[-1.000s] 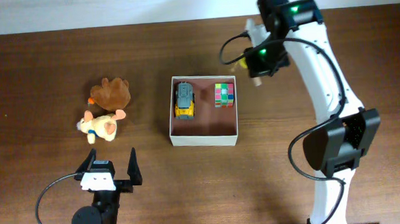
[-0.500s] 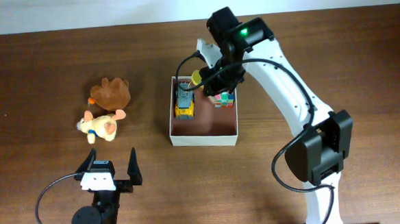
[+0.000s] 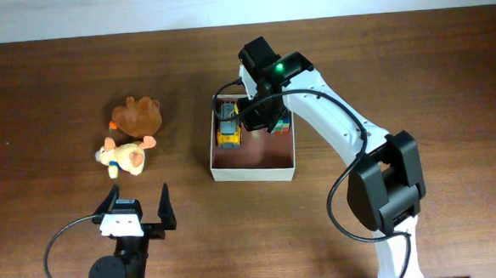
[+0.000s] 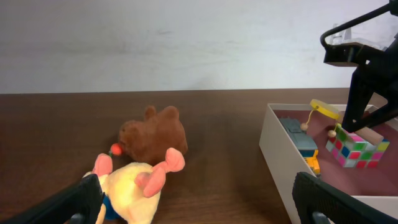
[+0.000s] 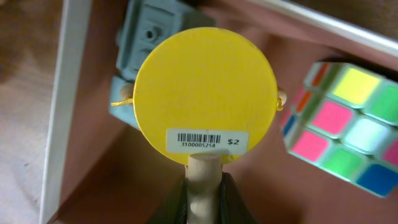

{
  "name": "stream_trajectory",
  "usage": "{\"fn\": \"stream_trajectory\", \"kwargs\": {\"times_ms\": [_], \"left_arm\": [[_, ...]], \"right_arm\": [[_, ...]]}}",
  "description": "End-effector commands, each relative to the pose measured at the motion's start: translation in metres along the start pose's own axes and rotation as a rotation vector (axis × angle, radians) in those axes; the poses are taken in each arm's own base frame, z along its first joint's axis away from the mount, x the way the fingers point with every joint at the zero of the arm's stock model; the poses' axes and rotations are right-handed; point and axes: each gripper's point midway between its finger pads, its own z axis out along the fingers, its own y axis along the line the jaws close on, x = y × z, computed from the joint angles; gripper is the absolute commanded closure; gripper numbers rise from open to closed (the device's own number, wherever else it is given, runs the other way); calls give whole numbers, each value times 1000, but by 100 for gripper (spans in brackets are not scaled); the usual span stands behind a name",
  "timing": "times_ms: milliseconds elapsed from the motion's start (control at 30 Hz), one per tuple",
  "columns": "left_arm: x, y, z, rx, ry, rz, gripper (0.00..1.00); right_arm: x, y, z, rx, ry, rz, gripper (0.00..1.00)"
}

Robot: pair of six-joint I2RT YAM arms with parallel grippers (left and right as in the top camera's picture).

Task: Pack container
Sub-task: 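Carry the yellow toy over the box and lower it between truck and cube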

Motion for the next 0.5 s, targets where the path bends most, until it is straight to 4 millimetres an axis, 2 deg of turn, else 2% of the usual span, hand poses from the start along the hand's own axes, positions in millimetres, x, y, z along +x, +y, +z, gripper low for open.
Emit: {"fn": "stream_trajectory", "kwargs": {"times_ms": [0,467], "left_arm": [[1,0,0,5,-3,9,1],[1,0,0,5,-3,9,1]], "right_arm": [[-4,-16,-5,107,-38,50,90],[-2,-25,12,128,-49,73,90]]}}
